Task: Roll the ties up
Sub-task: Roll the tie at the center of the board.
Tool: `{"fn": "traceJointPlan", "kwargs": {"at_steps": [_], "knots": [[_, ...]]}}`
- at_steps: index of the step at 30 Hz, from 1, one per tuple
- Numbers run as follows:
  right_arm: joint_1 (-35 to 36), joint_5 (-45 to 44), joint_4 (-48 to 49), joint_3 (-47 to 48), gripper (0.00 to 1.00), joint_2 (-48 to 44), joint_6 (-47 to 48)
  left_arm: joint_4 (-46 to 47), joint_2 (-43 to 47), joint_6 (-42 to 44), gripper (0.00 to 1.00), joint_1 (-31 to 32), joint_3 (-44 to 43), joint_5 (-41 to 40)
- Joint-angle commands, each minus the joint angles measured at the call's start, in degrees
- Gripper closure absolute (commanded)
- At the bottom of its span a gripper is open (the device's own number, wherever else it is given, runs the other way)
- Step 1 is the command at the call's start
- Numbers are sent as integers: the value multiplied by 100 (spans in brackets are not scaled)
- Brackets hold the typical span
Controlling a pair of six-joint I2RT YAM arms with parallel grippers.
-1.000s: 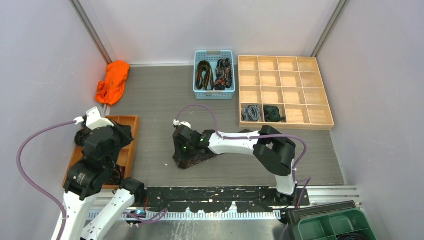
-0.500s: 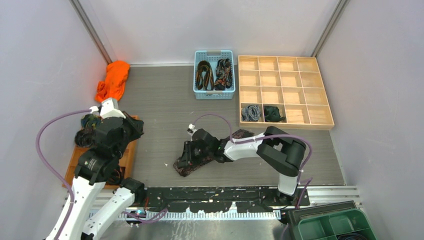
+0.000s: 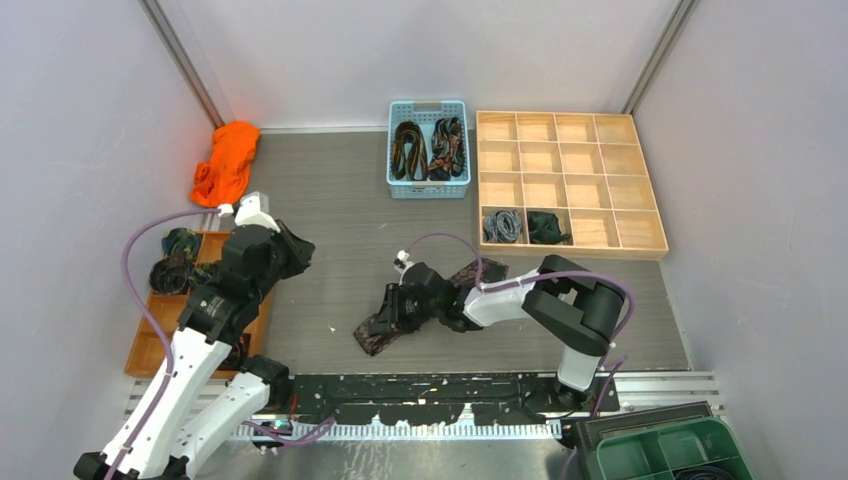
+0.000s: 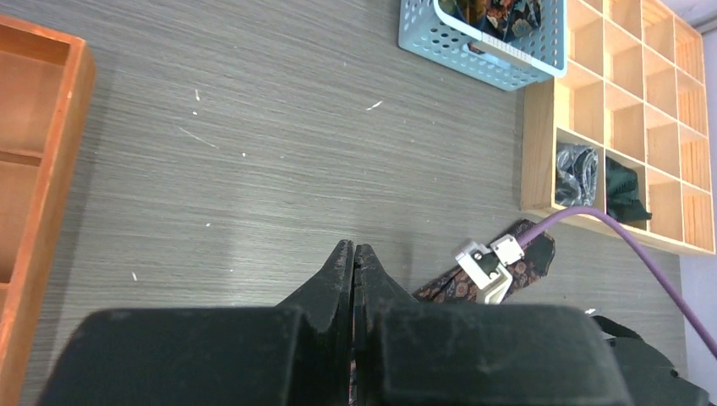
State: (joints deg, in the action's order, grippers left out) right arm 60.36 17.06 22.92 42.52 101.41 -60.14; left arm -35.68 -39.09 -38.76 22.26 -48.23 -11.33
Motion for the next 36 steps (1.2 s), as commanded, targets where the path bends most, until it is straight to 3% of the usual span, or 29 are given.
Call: {"fn": "traceJointPlan", "kwargs": {"at_steps": [1, 7, 10, 19, 29, 31, 34, 36], "knots": [[-9, -573, -840, 74, 75, -384, 440, 634, 7, -22, 100, 62, 189, 298], [-15, -1062, -2086, 521, 68, -550, 951, 963, -64, -52, 100, 244, 556, 432], [-8, -981, -2308, 688, 57, -528, 1102, 1120, -170, -46, 100, 446, 728, 373], [-13, -1056, -2570, 760, 46, -851, 1202, 1487, -514, -96, 100, 1006, 1253, -42], [26, -1462, -3291, 496, 42, -2067, 1292, 2302, -1152, -404, 100, 1008, 2080, 201], [82, -1441, -3322, 337, 53, -2206, 1233, 2478, -1319, -491, 100, 1016, 2267, 317], [267, -1414, -3306, 173, 87, -2244, 1115, 2599, -1432, -576, 100, 1067, 2468, 394], [468, -1456, -3235, 82, 98, -2189, 1014, 2608, -1427, -628, 100, 1156, 2575, 379]]}}
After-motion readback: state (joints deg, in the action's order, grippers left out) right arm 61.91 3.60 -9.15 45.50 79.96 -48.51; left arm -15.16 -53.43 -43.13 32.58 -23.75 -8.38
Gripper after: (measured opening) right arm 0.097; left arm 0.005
